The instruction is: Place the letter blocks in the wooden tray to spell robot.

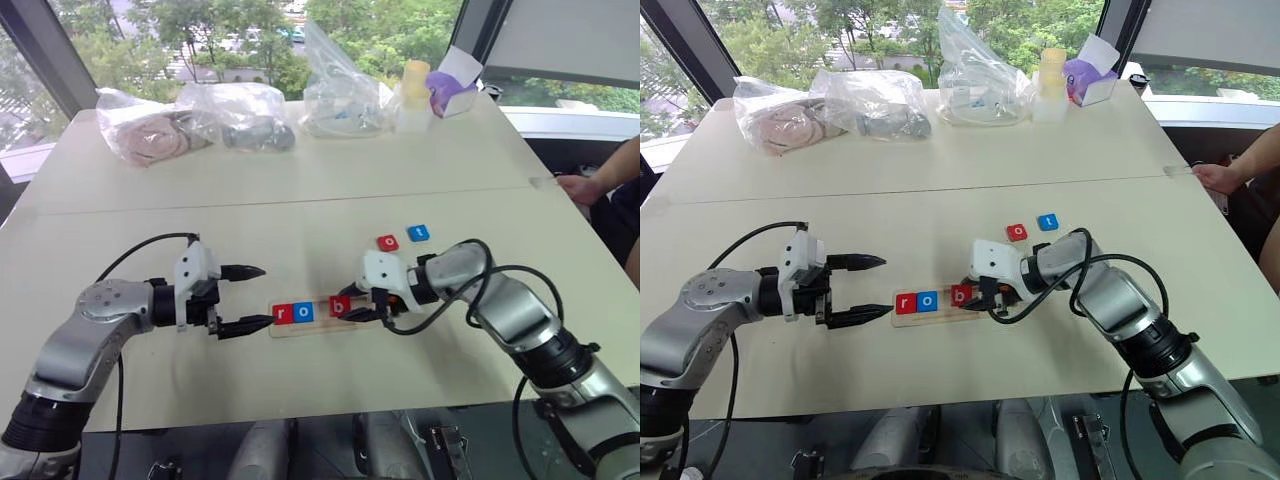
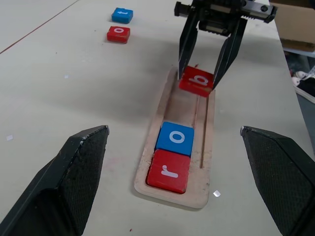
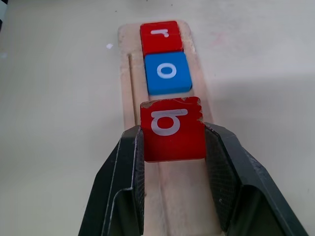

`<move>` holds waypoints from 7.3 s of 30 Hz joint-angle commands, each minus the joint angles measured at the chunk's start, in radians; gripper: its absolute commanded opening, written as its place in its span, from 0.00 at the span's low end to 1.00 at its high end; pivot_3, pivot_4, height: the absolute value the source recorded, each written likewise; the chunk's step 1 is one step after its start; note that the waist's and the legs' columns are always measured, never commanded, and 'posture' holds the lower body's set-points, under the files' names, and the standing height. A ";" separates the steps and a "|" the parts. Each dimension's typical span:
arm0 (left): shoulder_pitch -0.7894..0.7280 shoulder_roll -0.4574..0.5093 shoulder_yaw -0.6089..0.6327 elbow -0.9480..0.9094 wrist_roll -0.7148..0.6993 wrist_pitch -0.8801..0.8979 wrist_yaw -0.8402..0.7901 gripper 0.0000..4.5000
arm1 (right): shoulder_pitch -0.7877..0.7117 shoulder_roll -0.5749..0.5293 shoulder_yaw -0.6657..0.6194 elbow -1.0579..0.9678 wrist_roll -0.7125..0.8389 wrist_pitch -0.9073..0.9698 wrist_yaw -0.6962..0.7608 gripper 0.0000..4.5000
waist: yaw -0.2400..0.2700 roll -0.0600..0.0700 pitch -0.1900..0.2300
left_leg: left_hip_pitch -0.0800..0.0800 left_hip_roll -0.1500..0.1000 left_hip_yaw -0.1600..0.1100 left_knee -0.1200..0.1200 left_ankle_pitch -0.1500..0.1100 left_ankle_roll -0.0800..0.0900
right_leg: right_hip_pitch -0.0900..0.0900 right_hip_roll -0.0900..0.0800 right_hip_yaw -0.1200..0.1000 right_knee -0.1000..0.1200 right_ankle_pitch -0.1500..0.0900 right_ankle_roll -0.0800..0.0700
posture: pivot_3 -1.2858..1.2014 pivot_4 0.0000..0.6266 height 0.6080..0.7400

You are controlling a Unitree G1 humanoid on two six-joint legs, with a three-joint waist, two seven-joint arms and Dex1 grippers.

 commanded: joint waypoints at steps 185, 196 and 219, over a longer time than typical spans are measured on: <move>-0.065 -0.142 -0.031 -0.044 0.001 -0.016 0.149 1.00 | -0.032 0.061 0.000 0.163 -0.087 -0.165 0.079 0.26 | 0.000 0.000 0.000 | 0.002 -0.001 -0.002 0.001 0.000 0.000 | 0.003 0.001 -0.002 0.000 0.000 0.000 | 0.52 0.24 1.00; -0.057 -0.140 -0.026 -0.049 -0.003 -0.012 0.152 1.00 | -0.048 0.075 -0.006 0.167 -0.089 -0.153 0.071 0.99 | 0.000 0.000 0.000 | 0.002 -0.001 -0.002 0.001 0.000 0.000 | 0.003 0.001 -0.002 0.000 0.000 0.000 | 0.52 0.24 1.00; -0.055 -0.147 -0.029 -0.051 -0.002 -0.015 0.159 1.00 | -0.094 0.073 -0.046 0.230 -0.092 -0.175 0.067 0.99 | -0.001 0.000 0.000 | 0.002 -0.001 -0.002 0.001 0.000 -0.001 | 0.003 0.001 -0.002 0.000 0.000 0.000 | 0.52 0.24 1.00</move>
